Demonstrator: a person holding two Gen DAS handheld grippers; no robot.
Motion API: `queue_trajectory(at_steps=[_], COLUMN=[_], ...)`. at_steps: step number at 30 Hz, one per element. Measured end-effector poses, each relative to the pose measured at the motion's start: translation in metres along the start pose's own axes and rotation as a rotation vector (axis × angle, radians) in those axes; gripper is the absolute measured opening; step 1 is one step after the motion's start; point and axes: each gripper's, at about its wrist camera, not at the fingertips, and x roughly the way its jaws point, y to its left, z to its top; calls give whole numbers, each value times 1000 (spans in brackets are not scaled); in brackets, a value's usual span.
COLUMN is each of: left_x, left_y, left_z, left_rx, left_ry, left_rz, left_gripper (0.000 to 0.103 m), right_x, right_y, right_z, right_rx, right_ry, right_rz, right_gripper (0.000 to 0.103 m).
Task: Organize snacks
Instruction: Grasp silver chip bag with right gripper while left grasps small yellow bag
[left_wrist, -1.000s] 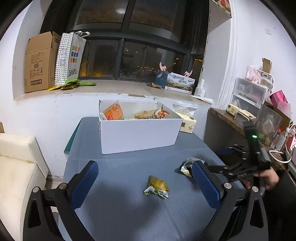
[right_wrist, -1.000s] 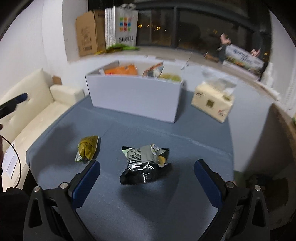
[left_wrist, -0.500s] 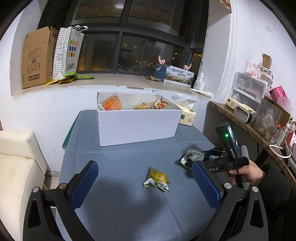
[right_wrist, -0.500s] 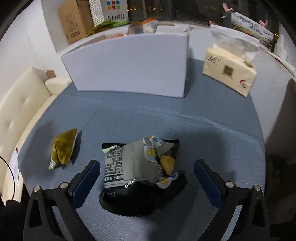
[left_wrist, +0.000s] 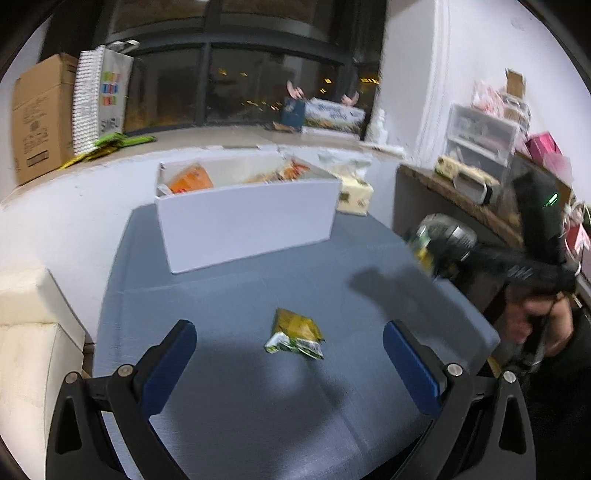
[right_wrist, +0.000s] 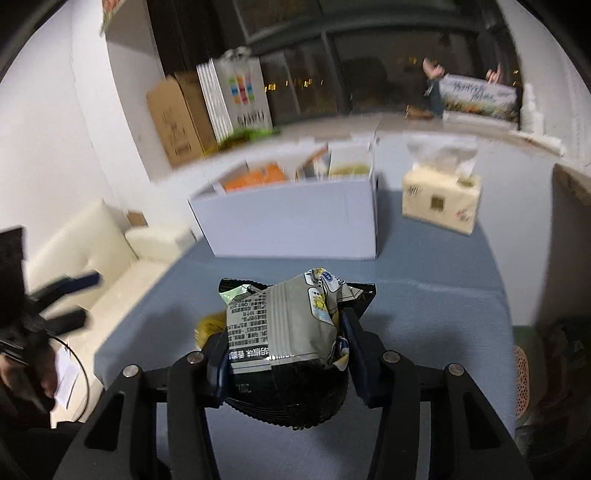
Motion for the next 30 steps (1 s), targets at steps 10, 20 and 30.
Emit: queue_trajectory(at_steps=[10,20,30], left_x=[79,127,125], left_y=[-11,-2,-1], left_z=[-2,-4,-9], left_rx=[93,112,95], left_ry=[194,289,249], left_rz=[-93,-75,-98], left_gripper=[103,103,54], right_x=[-40,-35,-27], right_y=[9,0,6], right_z=[-3,-9,-14], right_rx=[-2,28,22], right_ry=[-84,-62,-33], right_rz=[-19,-8,5], right_gripper=[55,55,56])
